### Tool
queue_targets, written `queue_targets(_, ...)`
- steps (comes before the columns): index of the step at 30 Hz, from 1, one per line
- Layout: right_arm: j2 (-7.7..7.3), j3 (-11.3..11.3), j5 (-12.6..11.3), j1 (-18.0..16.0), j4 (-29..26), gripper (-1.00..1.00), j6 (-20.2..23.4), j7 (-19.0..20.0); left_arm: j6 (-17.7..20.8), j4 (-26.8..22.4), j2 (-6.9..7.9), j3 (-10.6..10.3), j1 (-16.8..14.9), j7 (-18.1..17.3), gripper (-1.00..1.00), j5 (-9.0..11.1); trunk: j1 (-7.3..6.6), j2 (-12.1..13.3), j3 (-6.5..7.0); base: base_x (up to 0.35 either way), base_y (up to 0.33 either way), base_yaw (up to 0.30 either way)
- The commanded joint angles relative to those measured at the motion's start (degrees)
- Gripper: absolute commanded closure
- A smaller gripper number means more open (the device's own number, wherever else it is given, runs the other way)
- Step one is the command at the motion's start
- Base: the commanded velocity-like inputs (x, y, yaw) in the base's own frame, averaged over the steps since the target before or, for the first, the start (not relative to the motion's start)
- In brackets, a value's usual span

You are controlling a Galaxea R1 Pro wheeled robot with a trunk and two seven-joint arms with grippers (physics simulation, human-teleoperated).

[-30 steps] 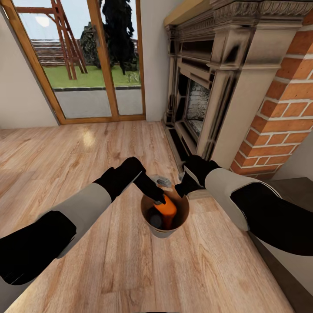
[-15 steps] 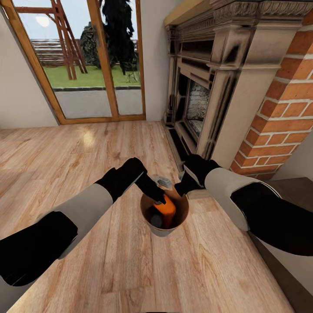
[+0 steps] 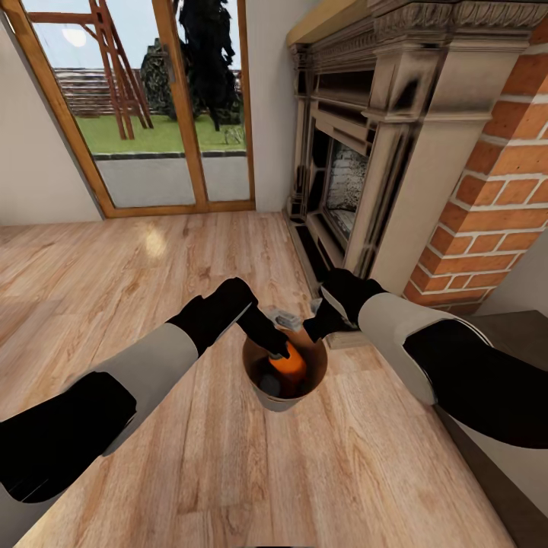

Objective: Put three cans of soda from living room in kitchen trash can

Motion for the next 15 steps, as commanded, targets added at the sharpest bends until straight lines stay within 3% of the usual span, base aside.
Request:
queue_targets(1,0.01,-2.14,-2.48,0.00,-0.06,1.00,0.36,0.47,0.00,0.01,0.00,-0.01,0.01,0.08,1.00,-0.06,-0.01,0.00,0.01,0.000,0.000,0.000)
queue_targets(6,0.01,-2.16,-2.50,0.01,-0.04,1.00,0.36,0.47,0.00,0.01,0.00,-0.01,0.02,0.14,1.00,-0.06,-0.01,0.00,0.01,0.000,0.000,0.000)
queue_targets(7,0.01,-2.17,-2.50,0.01,-0.04,1.00,0.36,0.47,0.00,0.00,0.00,0.00,0.03,0.14,-1.00,-0.08,-0.01,0.00,0.01,0.000,0.000,0.000)
queue_targets(15,0.01,-2.20,-2.50,0.02,-0.02,1.00,0.36,0.47,0.00,-0.05,0.06,0.00,0.03,0.17,-1.00,-0.07,-0.01,0.00,0.01,0.000,0.000,0.000)
